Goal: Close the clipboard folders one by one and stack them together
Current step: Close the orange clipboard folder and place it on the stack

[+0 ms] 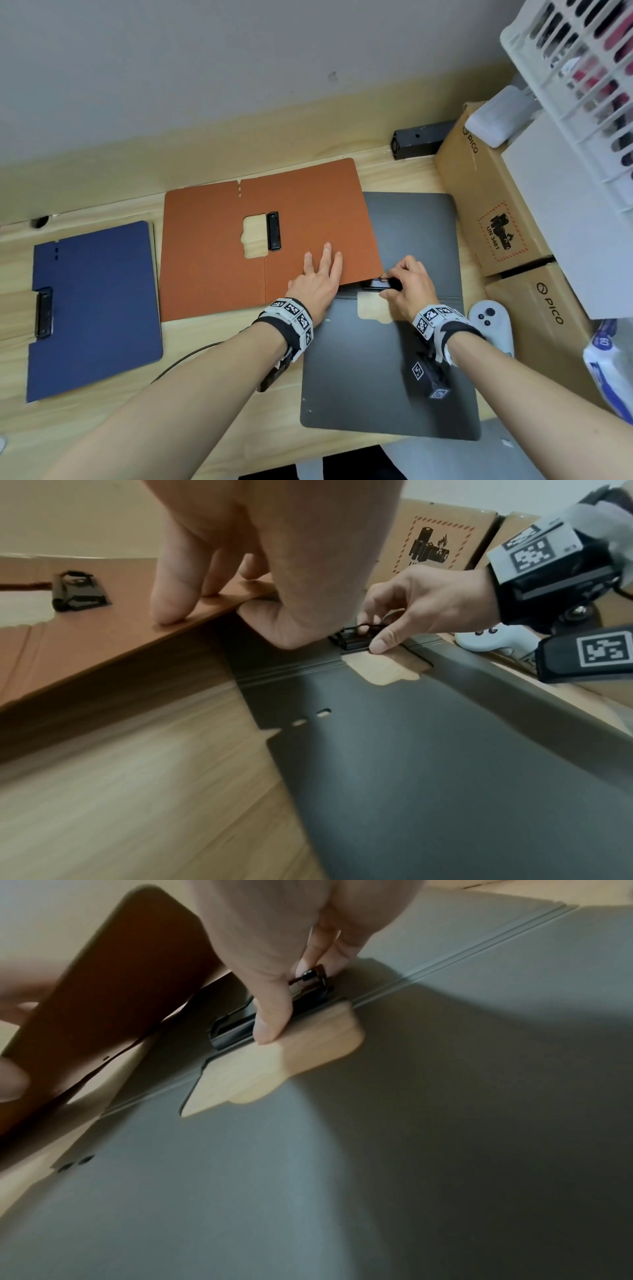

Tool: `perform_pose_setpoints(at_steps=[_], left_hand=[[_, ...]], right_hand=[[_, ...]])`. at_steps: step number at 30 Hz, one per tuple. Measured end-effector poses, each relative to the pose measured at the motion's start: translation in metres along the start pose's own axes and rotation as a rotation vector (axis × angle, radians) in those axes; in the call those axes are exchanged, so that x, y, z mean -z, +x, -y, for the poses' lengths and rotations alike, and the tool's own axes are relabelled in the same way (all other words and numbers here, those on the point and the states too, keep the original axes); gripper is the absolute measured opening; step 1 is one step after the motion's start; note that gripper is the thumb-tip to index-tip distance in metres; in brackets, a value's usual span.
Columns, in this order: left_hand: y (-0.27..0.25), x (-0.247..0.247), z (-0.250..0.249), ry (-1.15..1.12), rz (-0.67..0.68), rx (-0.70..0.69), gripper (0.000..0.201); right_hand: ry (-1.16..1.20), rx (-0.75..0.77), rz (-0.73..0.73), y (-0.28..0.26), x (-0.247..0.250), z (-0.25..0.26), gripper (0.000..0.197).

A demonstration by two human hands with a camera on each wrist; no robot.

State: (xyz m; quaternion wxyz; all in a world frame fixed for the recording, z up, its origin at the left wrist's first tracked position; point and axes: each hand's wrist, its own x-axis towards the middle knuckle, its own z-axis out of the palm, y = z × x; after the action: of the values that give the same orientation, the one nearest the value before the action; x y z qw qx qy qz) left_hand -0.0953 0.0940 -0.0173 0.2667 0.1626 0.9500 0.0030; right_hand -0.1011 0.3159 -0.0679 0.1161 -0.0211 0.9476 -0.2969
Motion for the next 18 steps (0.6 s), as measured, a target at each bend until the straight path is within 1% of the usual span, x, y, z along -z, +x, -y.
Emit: perform_pose_setpoints(at_steps=[2, 3, 5, 7, 8, 10, 11, 12, 13, 15, 16, 18], left_hand=[[-0.004, -0.002, -0.001, -0.004, -0.004, -0.006, 0.111], [-0.006, -0.003, -0.001, -0.003, -0.008, -0.011, 0.113], [-0.009, -0.006, -0.002, 0.009, -0.021, -0.020, 0.113], [-0.014, -0.008, -0.003, 0.017, -0.023, -0.038, 0.112], [-0.018, -0.010, -0.005, 0.021, -0.019, -0.051, 0.112], [-0.026, -0.015, -0.008, 0.038, -0.005, -0.078, 0.113], [-0.030, -0.017, -0.010, 0.048, 0.001, -0.092, 0.113], [-0.034, -0.019, -0.012, 0.052, 0.005, -0.106, 0.112], [-0.038, -0.021, -0.013, 0.053, 0.007, -0.118, 0.111], [-0.046, -0.024, -0.012, 0.053, 0.011, -0.136, 0.112], [-0.051, -0.026, -0.008, 0.052, 0.015, -0.147, 0.111], [-0.057, -0.030, 0.004, 0.043, 0.008, -0.165, 0.103]], right_hand=[[0.050, -0.004, -0.024, 0.001, 0.001, 0.008, 0.040], [0.086, -0.004, -0.040, 0.001, 0.001, 0.010, 0.040], [0.147, -0.017, -0.083, 0.003, 0.004, 0.014, 0.032], [0.259, -0.105, -0.115, 0.006, 0.009, 0.018, 0.025], [0.370, -0.177, -0.115, 0.007, 0.013, 0.023, 0.024], [0.662, -0.310, -0.059, 0.007, 0.022, 0.035, 0.022], [0.760, -0.352, -0.011, 0.008, 0.025, 0.041, 0.021], [0.784, -0.365, 0.040, 0.009, 0.027, 0.045, 0.021], [0.752, -0.367, 0.080, 0.010, 0.027, 0.046, 0.024], [0.563, -0.318, 0.115, 0.012, 0.023, 0.044, 0.029], [0.455, -0.284, 0.119, 0.013, 0.020, 0.042, 0.030], [0.340, -0.250, 0.094, 0.012, 0.018, 0.038, 0.030]])
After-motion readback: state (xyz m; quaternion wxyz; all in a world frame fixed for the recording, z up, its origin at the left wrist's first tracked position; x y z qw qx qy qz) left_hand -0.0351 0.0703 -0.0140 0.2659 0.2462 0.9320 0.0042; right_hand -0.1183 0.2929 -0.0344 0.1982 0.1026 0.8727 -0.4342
